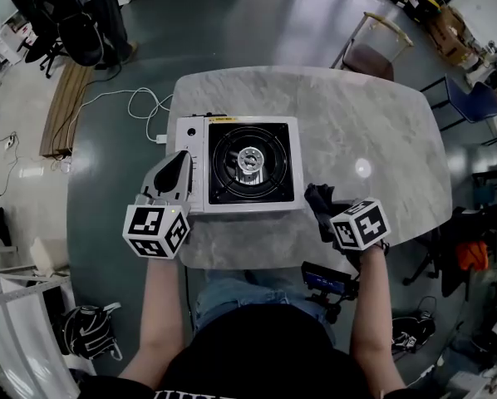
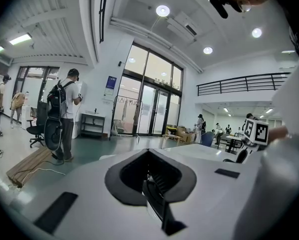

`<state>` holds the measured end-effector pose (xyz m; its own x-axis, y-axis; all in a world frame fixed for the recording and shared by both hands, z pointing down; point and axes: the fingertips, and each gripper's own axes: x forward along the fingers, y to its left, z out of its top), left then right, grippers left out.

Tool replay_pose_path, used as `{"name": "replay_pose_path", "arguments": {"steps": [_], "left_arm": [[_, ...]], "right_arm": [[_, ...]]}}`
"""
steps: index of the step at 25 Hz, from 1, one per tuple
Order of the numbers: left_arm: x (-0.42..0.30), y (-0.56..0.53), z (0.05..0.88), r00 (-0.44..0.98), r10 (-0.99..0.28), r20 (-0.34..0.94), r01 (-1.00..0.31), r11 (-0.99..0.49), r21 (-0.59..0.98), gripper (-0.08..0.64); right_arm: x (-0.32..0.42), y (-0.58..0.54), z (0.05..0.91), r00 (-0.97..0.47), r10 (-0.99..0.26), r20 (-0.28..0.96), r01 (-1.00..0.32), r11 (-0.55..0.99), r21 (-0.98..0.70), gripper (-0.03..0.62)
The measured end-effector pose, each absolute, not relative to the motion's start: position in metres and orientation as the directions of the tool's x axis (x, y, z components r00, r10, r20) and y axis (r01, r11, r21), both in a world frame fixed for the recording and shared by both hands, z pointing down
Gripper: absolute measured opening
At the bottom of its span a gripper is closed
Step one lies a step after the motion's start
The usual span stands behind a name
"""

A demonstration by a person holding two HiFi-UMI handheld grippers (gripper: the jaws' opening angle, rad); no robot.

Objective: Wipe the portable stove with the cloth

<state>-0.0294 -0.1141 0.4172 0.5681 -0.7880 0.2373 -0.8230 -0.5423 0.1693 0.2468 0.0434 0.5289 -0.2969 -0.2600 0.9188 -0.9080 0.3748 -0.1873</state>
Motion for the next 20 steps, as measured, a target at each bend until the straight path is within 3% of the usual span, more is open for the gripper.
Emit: {"name": "replay_pose_path", "arguments": {"steps": [4,9,20], "left_arm": [[-0.034,-0.114,0.415,0.560,-0.793,0.239,-0.829,-0.536,0.161,0.011],[-0.041,-0.115,0.415,0.546,-0.799,0.250,-0.838,-0.524,0.154,0.012],[-0.056,-0.127,0.421,0.527,-0.806,0.268,-0.850,-0.506,0.150,0.012]], "right_arm": [[0.234,0.032,0.512,-0.444,-0.336,0.831,-0.891,0.267,-0.368,0.075],[0.221,0.021,0.521,-0.488,-0.356,0.797,-0.873,0.197,-0.446,0.075],[0.219,0.009,0.552,-0.453,-0.265,0.851,-0.891,0.177,-0.419,0.075]]}}
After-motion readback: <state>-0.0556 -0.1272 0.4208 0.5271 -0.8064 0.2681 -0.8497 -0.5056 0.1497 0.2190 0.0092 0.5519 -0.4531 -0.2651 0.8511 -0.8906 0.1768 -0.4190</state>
